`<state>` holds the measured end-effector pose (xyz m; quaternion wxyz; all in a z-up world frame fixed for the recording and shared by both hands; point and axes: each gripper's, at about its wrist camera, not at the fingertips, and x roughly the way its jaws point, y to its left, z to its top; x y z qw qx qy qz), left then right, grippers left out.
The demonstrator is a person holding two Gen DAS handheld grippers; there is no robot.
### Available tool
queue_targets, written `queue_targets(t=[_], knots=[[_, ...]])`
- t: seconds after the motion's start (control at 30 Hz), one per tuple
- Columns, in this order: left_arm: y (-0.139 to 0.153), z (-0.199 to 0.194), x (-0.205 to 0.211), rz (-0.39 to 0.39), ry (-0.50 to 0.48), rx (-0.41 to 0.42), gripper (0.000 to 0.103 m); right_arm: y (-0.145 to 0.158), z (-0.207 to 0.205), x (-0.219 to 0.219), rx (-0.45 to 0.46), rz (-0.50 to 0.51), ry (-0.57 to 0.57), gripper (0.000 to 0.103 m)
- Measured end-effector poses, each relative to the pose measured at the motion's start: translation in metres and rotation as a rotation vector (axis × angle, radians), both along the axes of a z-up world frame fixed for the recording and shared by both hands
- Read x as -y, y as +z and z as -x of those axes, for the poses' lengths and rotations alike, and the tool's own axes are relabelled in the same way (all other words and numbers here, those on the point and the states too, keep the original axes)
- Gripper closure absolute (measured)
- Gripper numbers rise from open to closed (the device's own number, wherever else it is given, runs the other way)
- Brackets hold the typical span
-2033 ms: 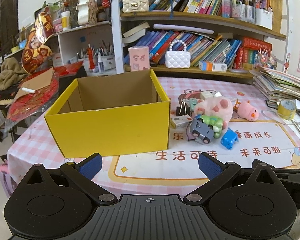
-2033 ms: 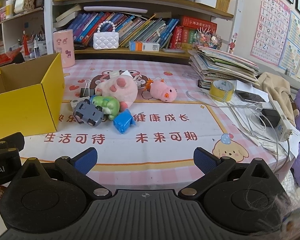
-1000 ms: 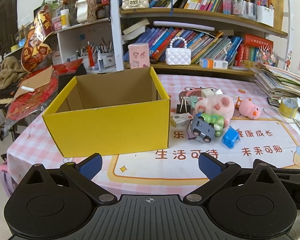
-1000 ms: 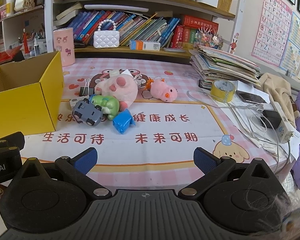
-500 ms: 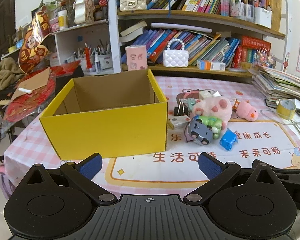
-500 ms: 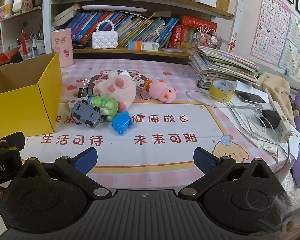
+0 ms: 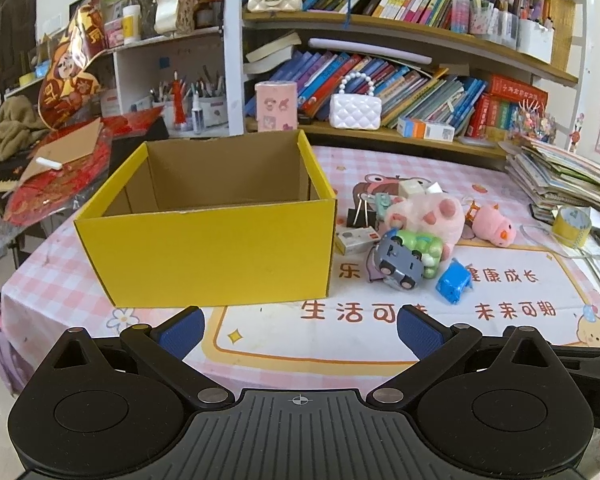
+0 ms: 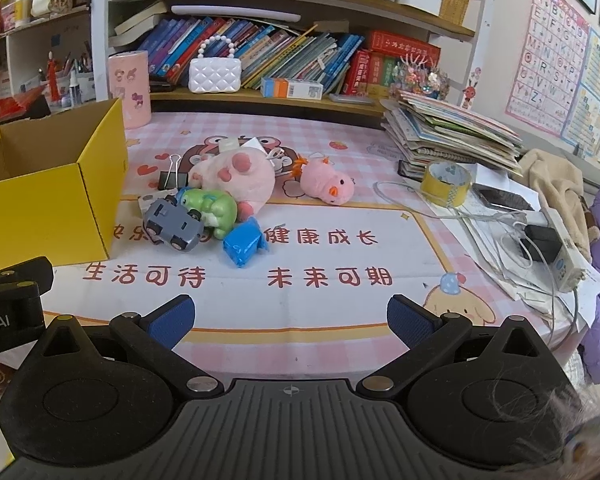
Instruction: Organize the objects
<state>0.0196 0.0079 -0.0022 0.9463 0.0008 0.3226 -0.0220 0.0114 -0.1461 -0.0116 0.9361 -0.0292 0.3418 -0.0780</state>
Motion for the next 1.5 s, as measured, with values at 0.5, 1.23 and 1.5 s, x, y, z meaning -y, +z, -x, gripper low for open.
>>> queue_targets(t=[0.5,1.23,1.5], knots=[[-0.009,-0.034,0.012,0.045,0.090,-0.075,0.000,-0.002,-0.046,0.012,-0.027,0.007,0.177,0.000],[-0.005,-0.054,0.041,0.075,0.291,-0.035,0.000,-0.016,-0.119,0.049,-0.066,-0.083,0.427,0.013],[-0.009,-0.058,0.044,0.069,0.341,-0.088,0.000,-0.046,-0.145,0.042,-0.112,-0.045,0.547,0.026]])
